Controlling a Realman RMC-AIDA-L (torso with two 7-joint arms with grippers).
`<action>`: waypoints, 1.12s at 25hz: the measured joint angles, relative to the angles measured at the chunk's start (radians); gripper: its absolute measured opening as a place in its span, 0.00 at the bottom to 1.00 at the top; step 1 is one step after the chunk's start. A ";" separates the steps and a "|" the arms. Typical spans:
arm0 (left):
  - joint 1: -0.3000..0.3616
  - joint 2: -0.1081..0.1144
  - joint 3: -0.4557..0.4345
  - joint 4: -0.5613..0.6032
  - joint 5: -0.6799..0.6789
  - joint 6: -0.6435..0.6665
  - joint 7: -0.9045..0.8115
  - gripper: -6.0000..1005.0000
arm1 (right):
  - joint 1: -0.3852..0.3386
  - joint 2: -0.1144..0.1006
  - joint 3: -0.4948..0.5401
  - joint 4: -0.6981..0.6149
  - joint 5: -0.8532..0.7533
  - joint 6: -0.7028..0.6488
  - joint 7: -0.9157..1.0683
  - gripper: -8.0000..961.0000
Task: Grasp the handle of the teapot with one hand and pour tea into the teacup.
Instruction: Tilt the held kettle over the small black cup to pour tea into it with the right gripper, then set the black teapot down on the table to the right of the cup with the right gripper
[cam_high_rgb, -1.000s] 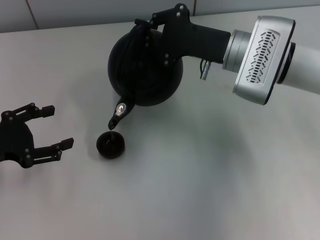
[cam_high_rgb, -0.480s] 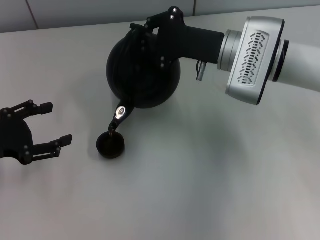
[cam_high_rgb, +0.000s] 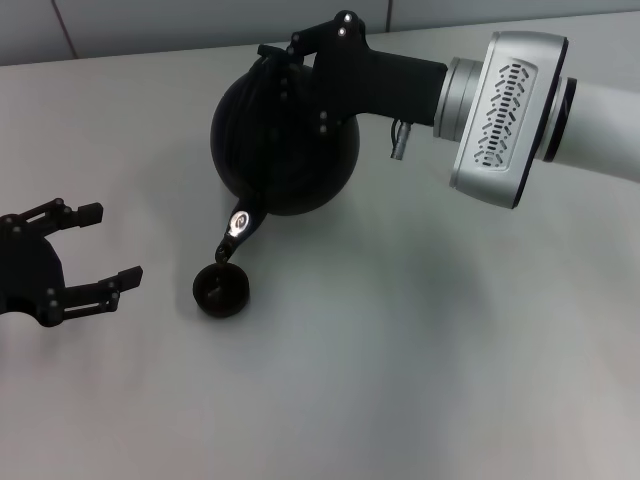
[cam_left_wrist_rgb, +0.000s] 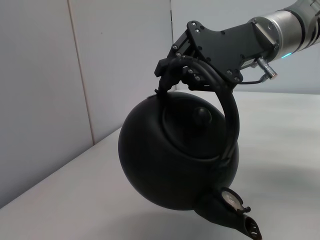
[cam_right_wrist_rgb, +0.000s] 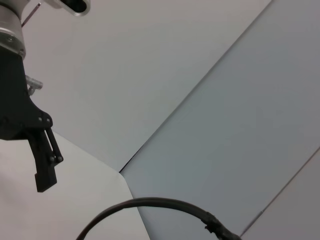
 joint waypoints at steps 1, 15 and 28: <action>0.000 0.000 0.000 0.000 0.000 0.000 0.000 0.86 | 0.000 0.000 0.000 0.000 0.000 0.000 0.000 0.09; 0.003 0.002 0.000 0.000 0.001 -0.008 0.000 0.86 | -0.019 0.000 -0.003 0.033 0.124 -0.028 0.017 0.09; 0.000 0.003 0.000 0.000 -0.004 -0.006 -0.005 0.86 | -0.134 -0.008 0.012 0.010 0.352 -0.041 0.386 0.09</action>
